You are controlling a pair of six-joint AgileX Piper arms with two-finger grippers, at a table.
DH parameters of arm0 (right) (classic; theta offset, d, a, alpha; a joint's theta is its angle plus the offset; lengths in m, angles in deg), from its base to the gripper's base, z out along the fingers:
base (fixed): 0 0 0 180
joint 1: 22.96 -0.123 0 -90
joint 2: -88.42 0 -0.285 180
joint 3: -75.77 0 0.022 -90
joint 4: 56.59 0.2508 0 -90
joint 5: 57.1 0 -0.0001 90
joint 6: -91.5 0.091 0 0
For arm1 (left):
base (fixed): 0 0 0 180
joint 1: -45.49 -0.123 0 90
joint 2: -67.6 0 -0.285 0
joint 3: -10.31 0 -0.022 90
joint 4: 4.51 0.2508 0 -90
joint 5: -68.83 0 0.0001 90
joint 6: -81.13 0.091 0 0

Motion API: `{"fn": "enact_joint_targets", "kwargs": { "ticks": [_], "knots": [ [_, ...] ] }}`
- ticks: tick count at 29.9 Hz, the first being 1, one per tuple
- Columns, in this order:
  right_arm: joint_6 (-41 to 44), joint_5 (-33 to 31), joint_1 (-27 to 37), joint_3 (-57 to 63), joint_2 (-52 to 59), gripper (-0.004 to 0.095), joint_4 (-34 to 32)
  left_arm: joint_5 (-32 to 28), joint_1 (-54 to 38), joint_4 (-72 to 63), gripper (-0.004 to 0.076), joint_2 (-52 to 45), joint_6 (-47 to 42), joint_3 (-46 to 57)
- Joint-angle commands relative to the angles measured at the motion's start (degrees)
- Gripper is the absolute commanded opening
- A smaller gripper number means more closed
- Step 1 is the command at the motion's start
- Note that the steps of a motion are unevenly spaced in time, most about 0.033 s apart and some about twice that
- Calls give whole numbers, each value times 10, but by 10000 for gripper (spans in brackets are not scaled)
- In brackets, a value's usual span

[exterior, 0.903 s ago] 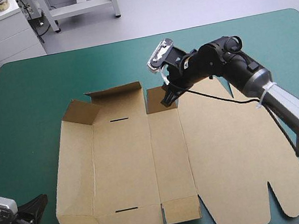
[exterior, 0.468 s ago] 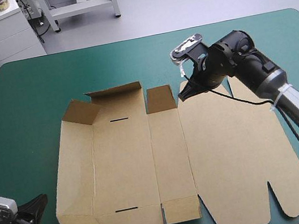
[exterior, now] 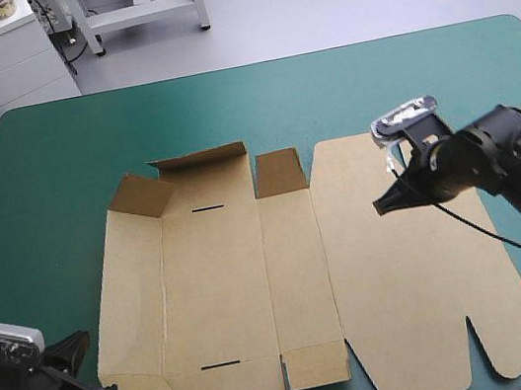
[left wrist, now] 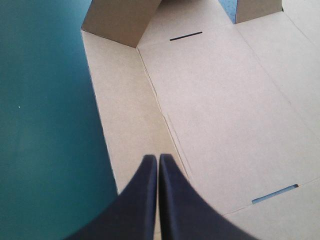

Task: Fold the box

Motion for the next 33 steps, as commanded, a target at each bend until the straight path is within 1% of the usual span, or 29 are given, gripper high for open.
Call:
{"fn": "enact_joint_targets", "kwargs": {
  "ticks": [1,6,11,16,21,24,27,33],
  "knots": [
    [8,38,5,51,79,-15,-4,-57,-1,11,-10,61,-7,-35],
    [30,43,5,138,166,-15,-4,-58,-1,47,-8,157,-6,-95],
    [38,41,5,191,242,-15,-4,-62,-1,64,12,257,-1,-168],
    [56,37,5,215,306,-15,-2,-38,-1,18,12,347,79,-232],
    [56,37,5,216,344,-15,-2,-42,-10,7,13,408,101,-275],
    [56,37,5,216,348,-15,-2,-46,-59,-39,15,424,142,-292],
    [56,37,5,216,346,-15,0,-46,-139,-127,15,429,210,-296],
    [56,37,5,217,346,-15,0,10,-342,-326,15,432,377,-296]
  ]
}}
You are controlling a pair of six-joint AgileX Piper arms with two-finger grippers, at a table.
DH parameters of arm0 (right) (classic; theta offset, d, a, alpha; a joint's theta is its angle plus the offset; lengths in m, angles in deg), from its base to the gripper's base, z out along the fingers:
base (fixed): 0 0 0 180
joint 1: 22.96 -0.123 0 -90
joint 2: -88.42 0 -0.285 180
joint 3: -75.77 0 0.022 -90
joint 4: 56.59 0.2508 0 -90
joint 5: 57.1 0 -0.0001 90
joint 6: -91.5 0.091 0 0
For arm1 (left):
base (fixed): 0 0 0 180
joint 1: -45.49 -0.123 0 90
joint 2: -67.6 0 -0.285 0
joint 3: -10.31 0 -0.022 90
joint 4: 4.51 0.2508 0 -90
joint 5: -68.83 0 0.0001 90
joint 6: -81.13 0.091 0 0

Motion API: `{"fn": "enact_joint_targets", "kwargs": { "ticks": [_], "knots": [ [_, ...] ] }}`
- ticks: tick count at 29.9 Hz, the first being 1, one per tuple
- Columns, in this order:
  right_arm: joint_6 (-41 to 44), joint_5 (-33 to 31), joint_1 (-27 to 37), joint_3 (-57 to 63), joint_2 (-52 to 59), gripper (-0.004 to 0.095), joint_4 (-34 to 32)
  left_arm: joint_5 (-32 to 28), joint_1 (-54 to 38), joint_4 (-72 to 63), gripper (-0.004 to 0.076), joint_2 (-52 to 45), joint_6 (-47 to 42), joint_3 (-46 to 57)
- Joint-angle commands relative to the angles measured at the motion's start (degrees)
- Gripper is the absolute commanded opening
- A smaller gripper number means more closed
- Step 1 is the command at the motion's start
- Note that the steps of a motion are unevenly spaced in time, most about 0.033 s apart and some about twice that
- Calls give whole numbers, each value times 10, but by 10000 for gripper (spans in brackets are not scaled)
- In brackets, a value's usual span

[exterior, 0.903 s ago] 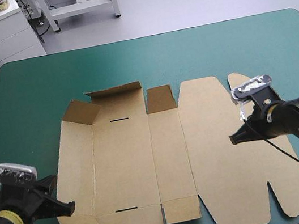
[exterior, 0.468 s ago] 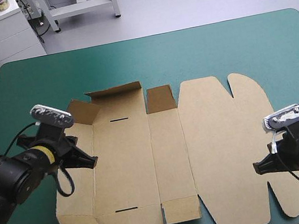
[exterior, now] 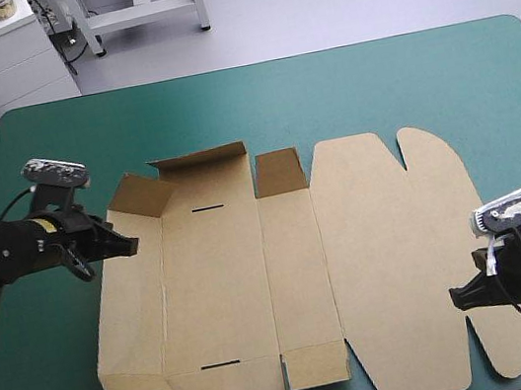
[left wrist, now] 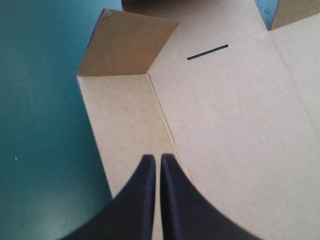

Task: Fold the box

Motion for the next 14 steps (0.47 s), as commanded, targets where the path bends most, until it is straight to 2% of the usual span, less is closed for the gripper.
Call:
{"fn": "enact_joint_targets", "kwargs": {
  "ticks": [1,5,9,14],
  "knots": [
    [-1,27,3,-13,-2,-15,-2,9,-100,-134,15,-8,92,-20],
    [-1,24,3,-13,-2,-15,-1,30,-201,-222,15,-8,130,-20],
    [-2,23,3,-13,-2,-15,-1,50,-283,-250,15,-8,131,-20],
    [-4,17,3,-13,-2,-15,-1,26,-352,-245,14,-9,101,-20]
  ]
}}
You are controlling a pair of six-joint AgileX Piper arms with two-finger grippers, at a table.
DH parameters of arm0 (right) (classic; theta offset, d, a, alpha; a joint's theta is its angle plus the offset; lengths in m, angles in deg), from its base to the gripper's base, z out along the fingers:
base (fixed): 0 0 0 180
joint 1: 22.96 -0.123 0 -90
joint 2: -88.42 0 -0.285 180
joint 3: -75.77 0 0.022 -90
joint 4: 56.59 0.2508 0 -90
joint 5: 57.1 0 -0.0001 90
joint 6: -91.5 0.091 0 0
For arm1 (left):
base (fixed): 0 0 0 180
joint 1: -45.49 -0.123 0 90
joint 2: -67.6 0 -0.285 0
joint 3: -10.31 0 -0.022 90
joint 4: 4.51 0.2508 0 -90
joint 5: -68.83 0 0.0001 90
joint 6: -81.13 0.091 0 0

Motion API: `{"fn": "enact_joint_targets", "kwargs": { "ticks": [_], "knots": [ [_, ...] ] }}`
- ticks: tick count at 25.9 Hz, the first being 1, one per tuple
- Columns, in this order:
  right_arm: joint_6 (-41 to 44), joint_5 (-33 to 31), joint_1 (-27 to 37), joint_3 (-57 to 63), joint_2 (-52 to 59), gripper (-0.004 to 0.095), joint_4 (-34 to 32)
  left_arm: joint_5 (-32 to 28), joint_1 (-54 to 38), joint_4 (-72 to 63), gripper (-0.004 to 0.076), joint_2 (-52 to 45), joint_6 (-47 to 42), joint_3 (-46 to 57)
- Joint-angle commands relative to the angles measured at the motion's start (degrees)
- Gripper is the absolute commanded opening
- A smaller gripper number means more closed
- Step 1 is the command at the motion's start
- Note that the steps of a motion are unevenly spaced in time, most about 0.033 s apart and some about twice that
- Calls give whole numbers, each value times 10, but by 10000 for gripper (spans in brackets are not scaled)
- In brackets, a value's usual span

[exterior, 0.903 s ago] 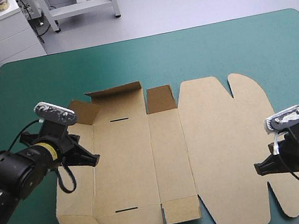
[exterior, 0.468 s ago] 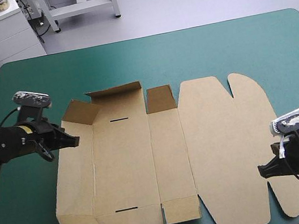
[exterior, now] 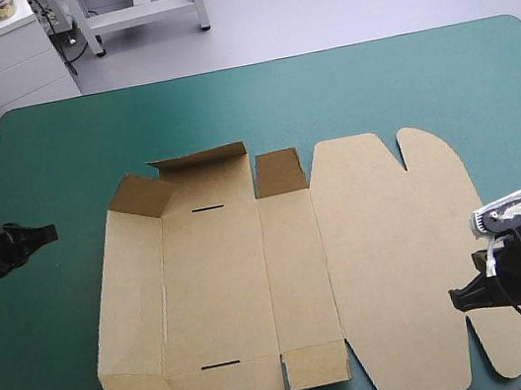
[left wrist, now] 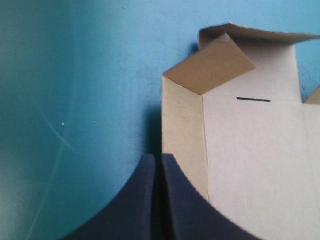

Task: Fold the box

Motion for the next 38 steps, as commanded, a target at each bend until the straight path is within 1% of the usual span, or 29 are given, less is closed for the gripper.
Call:
{"fn": "enact_joint_targets", "kwargs": {
  "ticks": [1,6,8,10,13,15,17,19,20,24,26,29,32,38],
  "knots": [
    [-4,20,3,-13,-2,-15,-3,-29,-36,-23,15,-9,-24,-19],
    [-4,10,3,-13,-2,-15,-3,-24,-43,-2,19,-9,-39,-19],
    [-4,5,3,-13,-2,-15,-3,-6,-43,-2,55,-9,-39,-19],
    [-4,5,3,-13,-2,-15,-3,15,-43,-2,137,-8,-39,-19],
    [-9,8,3,-13,-2,-15,-3,40,-43,-2,295,-4,-33,-19],
    [-10,9,3,-13,-2,-15,-3,48,-43,-2,415,1,-25,-19],
    [-12,7,3,-13,-2,-15,-3,49,-43,-2,503,10,-21,-19],
    [-20,5,3,-13,-2,-15,-3,54,-43,-2,559,22,-18,-18],
    [-30,5,3,-13,-2,-15,-3,63,-43,-2,571,31,-18,-18],
    [-47,7,3,-13,-2,-15,-3,97,-43,-1,571,62,-15,-17],
    [-57,10,3,-13,-2,-15,-3,96,-43,-8,571,76,-13,2],
    [-57,18,3,-13,-2,-15,-3,96,-43,-27,571,84,0,71],
    [-57,35,3,-13,-2,-15,-3,94,-43,-77,571,84,38,129],
    [-57,35,3,-13,-2,-15,-3,72,-24,-83,571,84,55,186]
  ]
}}
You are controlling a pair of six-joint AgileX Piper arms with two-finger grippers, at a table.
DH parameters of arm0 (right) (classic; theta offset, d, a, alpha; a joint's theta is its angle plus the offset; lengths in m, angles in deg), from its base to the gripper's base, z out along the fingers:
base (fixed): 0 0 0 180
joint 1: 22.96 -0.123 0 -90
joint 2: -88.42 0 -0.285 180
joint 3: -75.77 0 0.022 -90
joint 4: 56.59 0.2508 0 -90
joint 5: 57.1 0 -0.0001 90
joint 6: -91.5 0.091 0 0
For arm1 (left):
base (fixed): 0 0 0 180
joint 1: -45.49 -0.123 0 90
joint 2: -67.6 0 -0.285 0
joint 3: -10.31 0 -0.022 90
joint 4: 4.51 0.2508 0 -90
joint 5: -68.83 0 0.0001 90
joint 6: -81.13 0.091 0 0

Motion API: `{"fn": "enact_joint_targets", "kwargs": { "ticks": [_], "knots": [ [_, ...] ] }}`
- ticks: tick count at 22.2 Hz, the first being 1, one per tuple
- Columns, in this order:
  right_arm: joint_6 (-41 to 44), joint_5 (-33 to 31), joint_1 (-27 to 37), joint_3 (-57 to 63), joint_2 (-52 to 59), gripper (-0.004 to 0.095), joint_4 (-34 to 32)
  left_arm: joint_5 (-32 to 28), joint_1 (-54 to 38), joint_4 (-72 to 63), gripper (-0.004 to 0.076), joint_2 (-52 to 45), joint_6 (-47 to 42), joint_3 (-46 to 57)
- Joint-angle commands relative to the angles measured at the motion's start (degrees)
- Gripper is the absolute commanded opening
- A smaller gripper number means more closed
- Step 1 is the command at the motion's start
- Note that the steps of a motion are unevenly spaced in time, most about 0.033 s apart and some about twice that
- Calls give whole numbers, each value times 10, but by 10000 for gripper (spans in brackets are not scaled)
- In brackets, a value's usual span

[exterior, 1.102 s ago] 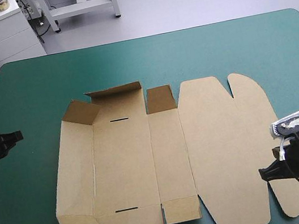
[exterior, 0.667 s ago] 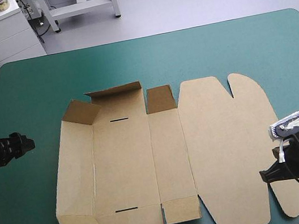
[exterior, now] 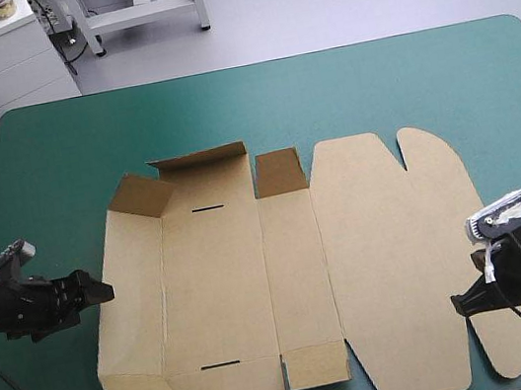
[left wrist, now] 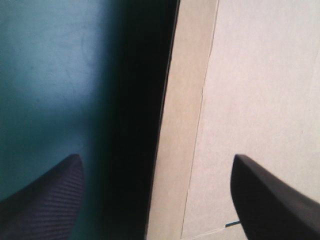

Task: Fold the box

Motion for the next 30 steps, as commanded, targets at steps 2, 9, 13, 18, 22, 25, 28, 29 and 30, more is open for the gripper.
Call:
{"fn": "enact_joint_targets", "kwargs": {
  "ticks": [2,9,13,18,22,25,28,29,30],
  "knots": [
    [-6,31,3,-13,-2,-15,-5,7,40,-30,571,-14,7,10],
    [-6,29,3,-13,-2,-15,-5,-1,121,-29,571,-14,-2,14],
    [-6,27,3,-13,-2,-15,-5,-23,149,-24,571,-14,-8,14],
    [-6,24,3,-13,-2,-15,-5,-33,154,-1,571,3,-47,17],
    [-6,23,3,-13,-2,-15,-5,-51,154,0,569,27,-47,50],
    [-6,23,3,-13,-2,-15,-5,-65,154,-15,561,27,-47,56],
    [-6,23,3,-13,-2,-15,-5,-60,154,-19,414,27,-54,56],
    [-6,23,3,-13,-2,-15,-5,-59,154,-18,362,27,-55,56],
    [-6,23,3,-13,-2,-15,-5,-59,154,-14,254,27,-55,56]
  ]
}}
